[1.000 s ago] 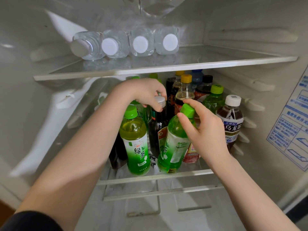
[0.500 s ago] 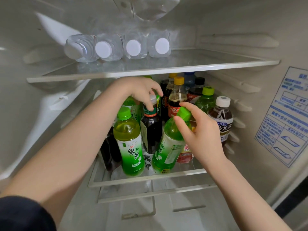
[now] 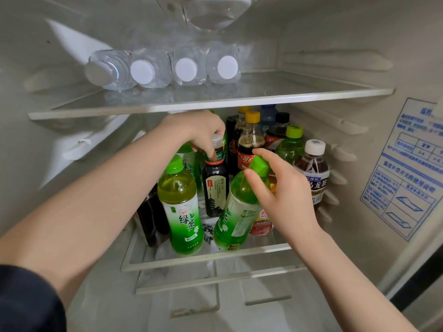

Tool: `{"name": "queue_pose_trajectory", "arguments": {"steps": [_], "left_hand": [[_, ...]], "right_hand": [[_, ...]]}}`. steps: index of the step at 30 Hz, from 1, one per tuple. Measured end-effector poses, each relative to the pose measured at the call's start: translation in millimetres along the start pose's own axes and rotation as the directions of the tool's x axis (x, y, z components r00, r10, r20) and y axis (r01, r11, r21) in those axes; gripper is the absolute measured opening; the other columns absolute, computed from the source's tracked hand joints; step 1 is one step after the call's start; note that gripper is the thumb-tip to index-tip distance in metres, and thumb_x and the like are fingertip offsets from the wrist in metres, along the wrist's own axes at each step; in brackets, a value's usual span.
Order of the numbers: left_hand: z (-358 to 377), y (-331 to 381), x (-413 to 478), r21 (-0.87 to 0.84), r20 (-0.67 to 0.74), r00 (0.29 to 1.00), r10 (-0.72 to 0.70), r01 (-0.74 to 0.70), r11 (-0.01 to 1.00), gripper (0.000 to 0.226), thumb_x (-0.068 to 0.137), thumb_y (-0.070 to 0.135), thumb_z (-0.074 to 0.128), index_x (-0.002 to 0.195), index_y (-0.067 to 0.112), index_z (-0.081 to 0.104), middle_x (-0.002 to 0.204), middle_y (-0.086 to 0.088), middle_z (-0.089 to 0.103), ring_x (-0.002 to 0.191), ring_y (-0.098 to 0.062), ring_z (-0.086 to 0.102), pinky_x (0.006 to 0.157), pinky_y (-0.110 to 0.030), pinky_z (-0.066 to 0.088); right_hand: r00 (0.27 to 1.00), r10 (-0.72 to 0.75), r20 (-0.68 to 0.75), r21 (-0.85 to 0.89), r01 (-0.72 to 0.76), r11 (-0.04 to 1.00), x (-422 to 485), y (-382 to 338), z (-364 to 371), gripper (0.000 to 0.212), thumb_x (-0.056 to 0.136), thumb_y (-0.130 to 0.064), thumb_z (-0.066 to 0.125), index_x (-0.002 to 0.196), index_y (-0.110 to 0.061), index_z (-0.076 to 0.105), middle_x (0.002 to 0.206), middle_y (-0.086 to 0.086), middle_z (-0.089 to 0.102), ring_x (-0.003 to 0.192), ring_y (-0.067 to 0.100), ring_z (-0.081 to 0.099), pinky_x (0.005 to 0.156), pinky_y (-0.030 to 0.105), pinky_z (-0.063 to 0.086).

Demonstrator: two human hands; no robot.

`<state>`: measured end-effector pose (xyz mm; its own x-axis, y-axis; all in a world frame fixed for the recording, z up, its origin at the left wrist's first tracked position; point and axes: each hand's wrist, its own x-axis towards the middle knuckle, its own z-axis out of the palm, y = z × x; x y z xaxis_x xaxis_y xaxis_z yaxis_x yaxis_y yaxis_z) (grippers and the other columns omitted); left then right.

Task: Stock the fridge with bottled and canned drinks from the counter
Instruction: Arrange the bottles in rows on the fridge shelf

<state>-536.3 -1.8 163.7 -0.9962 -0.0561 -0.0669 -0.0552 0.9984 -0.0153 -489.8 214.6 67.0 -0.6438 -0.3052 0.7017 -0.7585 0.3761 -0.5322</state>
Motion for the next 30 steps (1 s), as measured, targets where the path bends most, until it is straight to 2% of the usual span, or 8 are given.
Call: {"name": "queue_pose_trajectory", "arguments": {"steps": [6,14,16,19,21,26,30], "left_hand": [[2.6,-5.6,2.3,0.037,-0.043,0.997,0.060,-0.058,0.998,0.046,0.064,0.026,0.085,0.100,0.020,0.058,0.099,-0.005,0.061,0.083,-0.028,0.066,0.075,-0.046,0.056],[7.4,-10.1,7.1,0.051,-0.100,0.992,0.072,-0.067,0.996,0.052,0.066,0.034,0.084,0.110,0.018,0.059,0.104,-0.005,0.060,0.090,-0.026,0.060,0.081,-0.045,0.053],[8.5,-10.4,6.9,0.054,-0.112,0.991,0.067,-0.061,0.997,0.053,0.067,0.036,0.084,0.110,0.018,0.059,0.101,-0.004,0.059,0.088,-0.026,0.060,0.080,-0.044,0.053],[9.4,-10.6,6.5,0.014,-0.117,0.992,0.039,-0.038,0.999,0.050,0.068,0.036,0.084,0.107,0.018,0.058,0.090,-0.003,0.060,0.067,-0.020,0.064,0.069,-0.039,0.056],[9.5,-10.3,6.6,-0.015,-0.112,0.993,0.028,-0.030,0.999,0.050,0.068,0.035,0.084,0.106,0.018,0.058,0.090,-0.003,0.061,0.059,-0.017,0.063,0.064,-0.037,0.055],[10.1,-9.2,4.8,-0.072,-0.111,0.994,0.011,-0.019,0.997,0.048,0.069,0.032,0.084,0.107,0.017,0.059,0.098,-0.006,0.061,0.058,-0.015,0.064,0.060,-0.032,0.055],[11.4,-8.3,3.4,-0.125,-0.092,0.996,-0.005,-0.007,0.992,0.049,0.069,0.034,0.083,0.109,0.019,0.059,0.107,-0.006,0.060,0.064,-0.018,0.069,0.063,-0.034,0.059]], "right_hand": [[1.000,-0.008,-0.002,0.008,0.008,1.000,0.8,1.4,0.1,0.040,0.088,-0.034,0.061,0.125,-0.020,0.057,0.105,-0.003,0.067,0.091,0.011,0.063,0.077,0.027,0.052],[1.000,-0.013,0.002,0.011,0.013,1.000,1.7,2.0,2.0,0.040,0.088,-0.035,0.060,0.126,-0.022,0.057,0.105,-0.003,0.067,0.082,0.010,0.062,0.073,0.026,0.051],[1.000,-0.015,0.002,0.013,0.015,1.000,1.6,2.4,1.8,0.040,0.088,-0.035,0.061,0.126,-0.022,0.057,0.105,-0.004,0.067,0.078,0.007,0.059,0.072,0.025,0.050],[1.000,-0.014,0.005,0.012,0.014,1.000,1.2,2.1,1.2,0.040,0.088,-0.034,0.061,0.126,-0.021,0.057,0.106,-0.003,0.067,0.081,0.011,0.062,0.073,0.027,0.051],[1.000,-0.010,0.007,0.010,0.010,1.000,0.9,1.2,0.9,0.040,0.088,-0.034,0.061,0.126,-0.021,0.056,0.104,-0.002,0.067,0.080,0.013,0.063,0.072,0.029,0.052],[1.000,-0.010,0.007,0.011,0.010,1.000,0.3,1.0,-0.3,0.040,0.089,-0.034,0.061,0.126,-0.021,0.056,0.103,-0.001,0.068,0.081,0.013,0.063,0.072,0.031,0.053],[1.000,-0.005,0.012,0.015,0.005,1.000,0.1,0.8,-0.2,0.041,0.089,-0.034,0.060,0.127,-0.021,0.056,0.103,-0.001,0.068,0.084,0.014,0.064,0.072,0.034,0.054]]}}
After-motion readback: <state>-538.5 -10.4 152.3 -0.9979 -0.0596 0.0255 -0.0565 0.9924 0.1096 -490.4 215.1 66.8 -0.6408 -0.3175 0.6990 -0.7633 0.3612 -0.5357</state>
